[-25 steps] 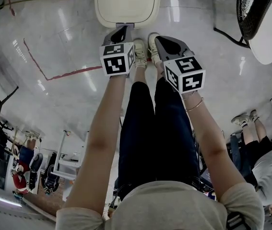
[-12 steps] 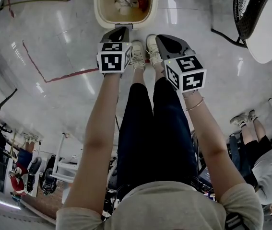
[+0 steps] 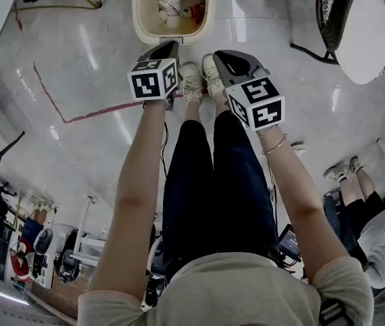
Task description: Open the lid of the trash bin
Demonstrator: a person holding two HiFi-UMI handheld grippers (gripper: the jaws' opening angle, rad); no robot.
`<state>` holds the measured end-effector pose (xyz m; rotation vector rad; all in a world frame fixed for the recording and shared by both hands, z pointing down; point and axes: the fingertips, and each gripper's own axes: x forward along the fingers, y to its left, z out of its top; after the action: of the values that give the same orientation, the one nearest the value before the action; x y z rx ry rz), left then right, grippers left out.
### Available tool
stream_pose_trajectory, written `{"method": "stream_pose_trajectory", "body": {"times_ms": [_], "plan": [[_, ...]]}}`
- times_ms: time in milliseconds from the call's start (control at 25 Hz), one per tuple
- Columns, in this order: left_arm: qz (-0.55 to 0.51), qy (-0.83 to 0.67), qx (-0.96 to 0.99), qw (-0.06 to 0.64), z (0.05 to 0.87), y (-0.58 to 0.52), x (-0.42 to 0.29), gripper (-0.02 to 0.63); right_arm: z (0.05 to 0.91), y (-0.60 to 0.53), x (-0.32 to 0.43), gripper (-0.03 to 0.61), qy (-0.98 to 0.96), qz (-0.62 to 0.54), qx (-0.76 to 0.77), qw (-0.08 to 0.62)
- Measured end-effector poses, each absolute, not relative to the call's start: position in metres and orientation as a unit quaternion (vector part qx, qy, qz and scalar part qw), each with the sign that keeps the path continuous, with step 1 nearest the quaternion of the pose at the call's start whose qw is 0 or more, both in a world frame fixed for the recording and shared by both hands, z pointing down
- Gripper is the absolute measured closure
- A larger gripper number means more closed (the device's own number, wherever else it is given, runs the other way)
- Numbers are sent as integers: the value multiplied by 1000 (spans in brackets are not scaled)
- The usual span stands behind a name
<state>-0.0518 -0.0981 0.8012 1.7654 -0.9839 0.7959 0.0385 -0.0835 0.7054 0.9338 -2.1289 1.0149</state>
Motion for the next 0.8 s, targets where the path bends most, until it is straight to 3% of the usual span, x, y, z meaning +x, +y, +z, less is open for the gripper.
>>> {"method": "stream_pose_trajectory", "body": {"times_ms": [440,800], "plan": [[275,-413,759,422,679,-109,-22,604,612,-81,59,571,-823,333,359,288],[233,-398,795,394,543,-92,-7,604,489,-74,68,571,-825,312,409,233]]}}
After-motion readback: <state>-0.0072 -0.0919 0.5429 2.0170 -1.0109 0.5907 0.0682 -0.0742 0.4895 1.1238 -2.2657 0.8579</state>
